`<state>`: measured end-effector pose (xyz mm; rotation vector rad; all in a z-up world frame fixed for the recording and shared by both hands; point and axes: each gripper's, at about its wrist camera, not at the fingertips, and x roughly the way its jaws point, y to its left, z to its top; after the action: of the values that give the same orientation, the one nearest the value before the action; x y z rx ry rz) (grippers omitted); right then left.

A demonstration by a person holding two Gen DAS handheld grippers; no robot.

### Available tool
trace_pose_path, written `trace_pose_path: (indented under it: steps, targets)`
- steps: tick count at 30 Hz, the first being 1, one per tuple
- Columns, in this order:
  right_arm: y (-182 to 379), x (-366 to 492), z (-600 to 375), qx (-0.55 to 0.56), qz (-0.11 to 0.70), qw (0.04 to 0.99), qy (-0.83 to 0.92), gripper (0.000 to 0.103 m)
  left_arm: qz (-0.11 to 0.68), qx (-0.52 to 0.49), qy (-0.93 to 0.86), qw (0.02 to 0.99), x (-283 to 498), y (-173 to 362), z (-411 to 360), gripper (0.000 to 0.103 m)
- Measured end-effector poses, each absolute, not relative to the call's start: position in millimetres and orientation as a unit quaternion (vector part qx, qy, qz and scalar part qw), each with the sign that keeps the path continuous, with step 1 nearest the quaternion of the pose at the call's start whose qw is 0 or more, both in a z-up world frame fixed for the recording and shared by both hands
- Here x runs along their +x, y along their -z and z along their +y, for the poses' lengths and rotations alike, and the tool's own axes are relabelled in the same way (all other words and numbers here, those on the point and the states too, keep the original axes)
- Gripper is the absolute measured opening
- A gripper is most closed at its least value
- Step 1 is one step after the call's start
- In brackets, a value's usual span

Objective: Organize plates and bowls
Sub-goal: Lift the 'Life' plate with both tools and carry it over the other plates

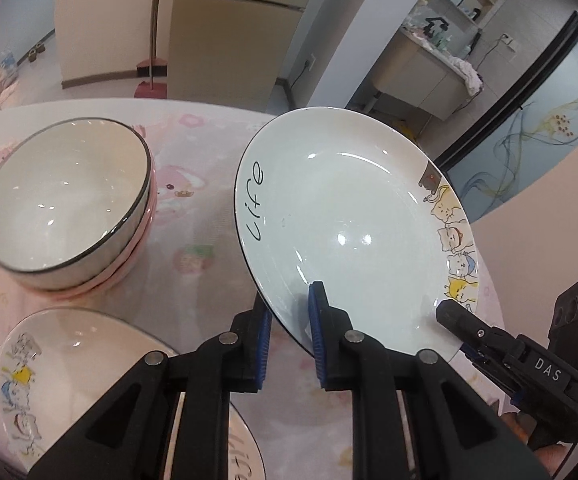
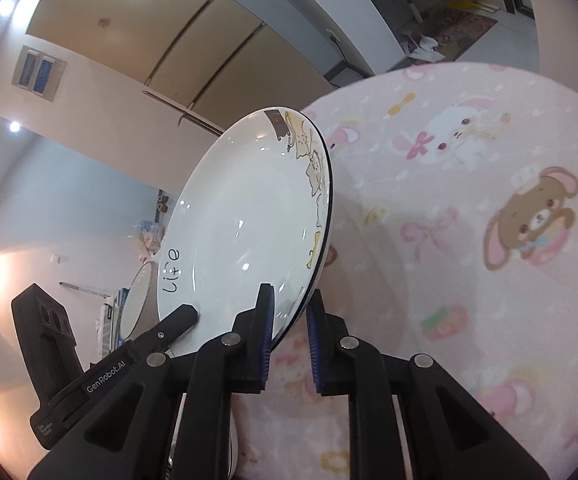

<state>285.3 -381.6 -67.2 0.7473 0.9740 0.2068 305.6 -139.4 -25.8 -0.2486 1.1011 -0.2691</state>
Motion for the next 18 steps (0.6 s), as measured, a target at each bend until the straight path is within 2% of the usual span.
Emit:
trace_pose_path:
  steps: [8, 18]
  targets:
    - [18, 241, -368, 0.326, 0.417, 0.84, -0.123, 0.017, 0.46, -0.118, 0.13, 0.87, 255, -17, -125, 0.016]
    - [-12, 187, -334, 0.302, 0.401, 0.851, -0.153, 0.017, 0.414, -0.128, 0.124, 0.892, 200, -50, -92, 0.016]
